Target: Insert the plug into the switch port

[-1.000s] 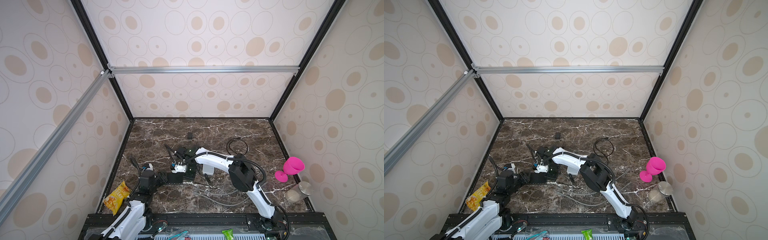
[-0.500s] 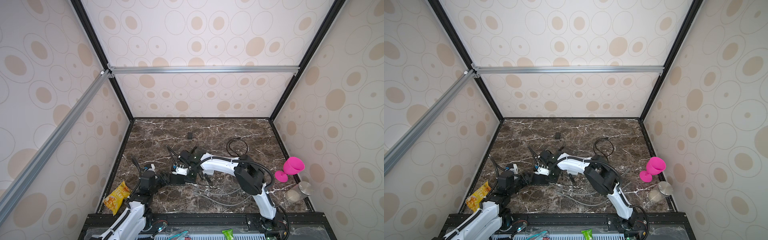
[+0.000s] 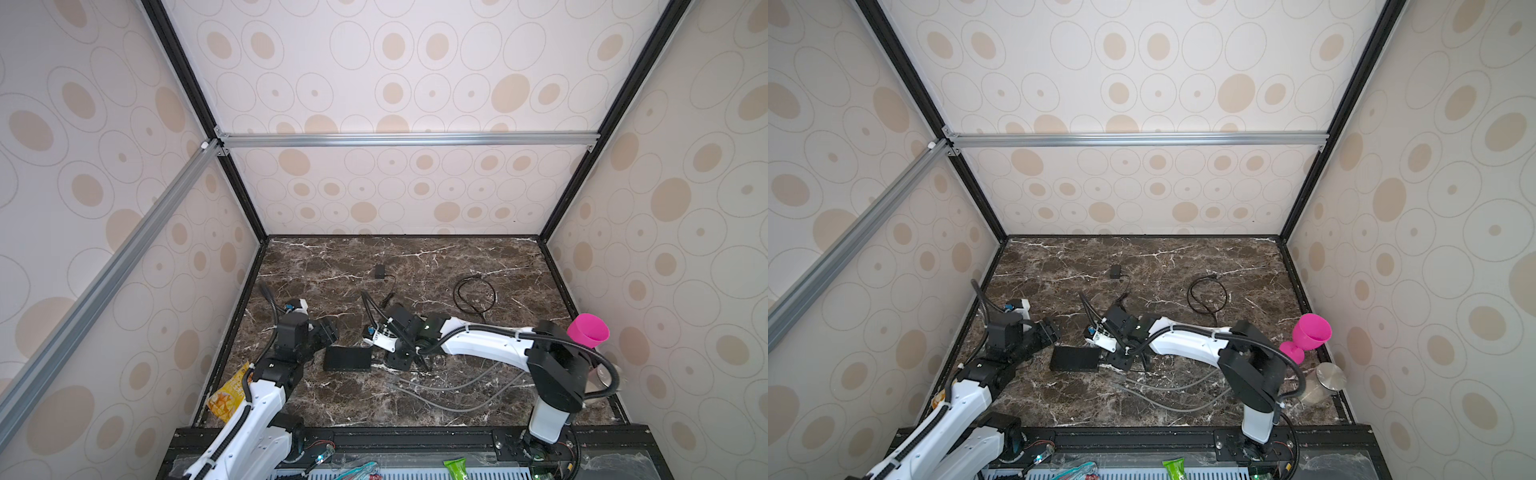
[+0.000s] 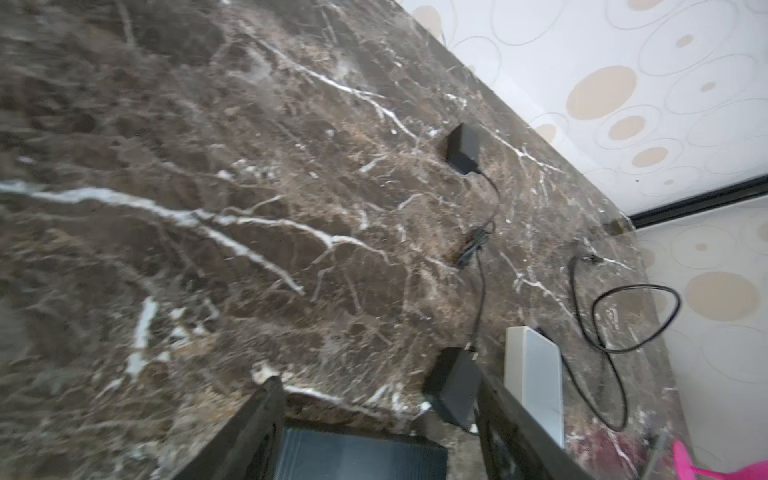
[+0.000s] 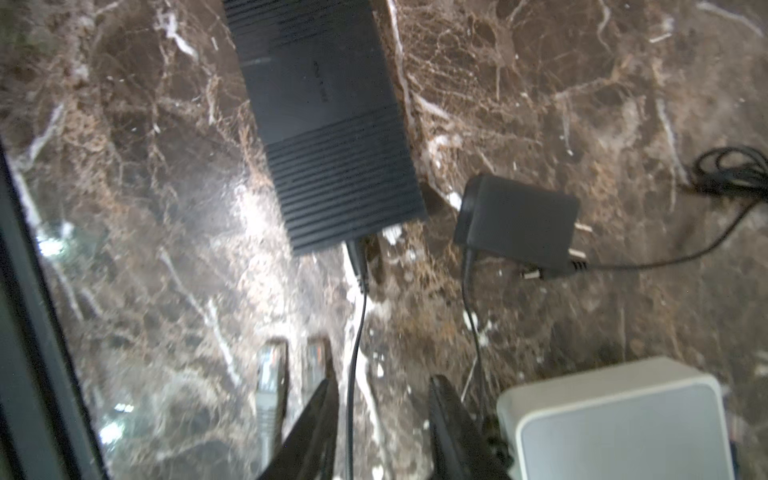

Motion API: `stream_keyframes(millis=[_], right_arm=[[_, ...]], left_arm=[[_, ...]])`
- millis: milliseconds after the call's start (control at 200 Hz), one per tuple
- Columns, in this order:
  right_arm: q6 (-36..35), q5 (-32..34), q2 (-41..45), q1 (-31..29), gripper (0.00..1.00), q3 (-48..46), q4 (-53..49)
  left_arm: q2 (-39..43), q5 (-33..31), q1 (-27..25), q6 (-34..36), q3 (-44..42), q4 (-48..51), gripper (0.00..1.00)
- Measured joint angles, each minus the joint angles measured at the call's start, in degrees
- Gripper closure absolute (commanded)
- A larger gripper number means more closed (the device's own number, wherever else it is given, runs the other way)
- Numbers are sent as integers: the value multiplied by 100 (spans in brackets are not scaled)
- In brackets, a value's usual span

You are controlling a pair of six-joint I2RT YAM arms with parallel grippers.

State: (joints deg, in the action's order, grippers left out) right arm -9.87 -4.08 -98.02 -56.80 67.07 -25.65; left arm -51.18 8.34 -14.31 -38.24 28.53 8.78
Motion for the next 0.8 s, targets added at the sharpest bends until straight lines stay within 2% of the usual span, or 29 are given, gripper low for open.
stream_keyframes(millis=[135,270,430,520,600,800], right_arm=[[898,177,1064,597,59,-907,107],[1838,273,2199,1340,57,-1696,-20],[2358,284,3589,1530,57,-2310,-271],[2463,321,4068,1539,57,-2422,-444],[2505,420,4293,1554,57,-2463,-586],[2524,588,4444,1574,57,-2592,-798]], left_arm=[[-1377,-407,-1309,717,1106,330,17],[-2546,-678,-2094,1198,1764,514,20],[-3648,-903,-2382,1563,2297,815,25],[-4079,-1064,-2444,1705,2568,994,29],[-4291,-1176,-2481,1781,2717,1086,33],[-4446,-1211,-2498,1891,2771,1235,33]])
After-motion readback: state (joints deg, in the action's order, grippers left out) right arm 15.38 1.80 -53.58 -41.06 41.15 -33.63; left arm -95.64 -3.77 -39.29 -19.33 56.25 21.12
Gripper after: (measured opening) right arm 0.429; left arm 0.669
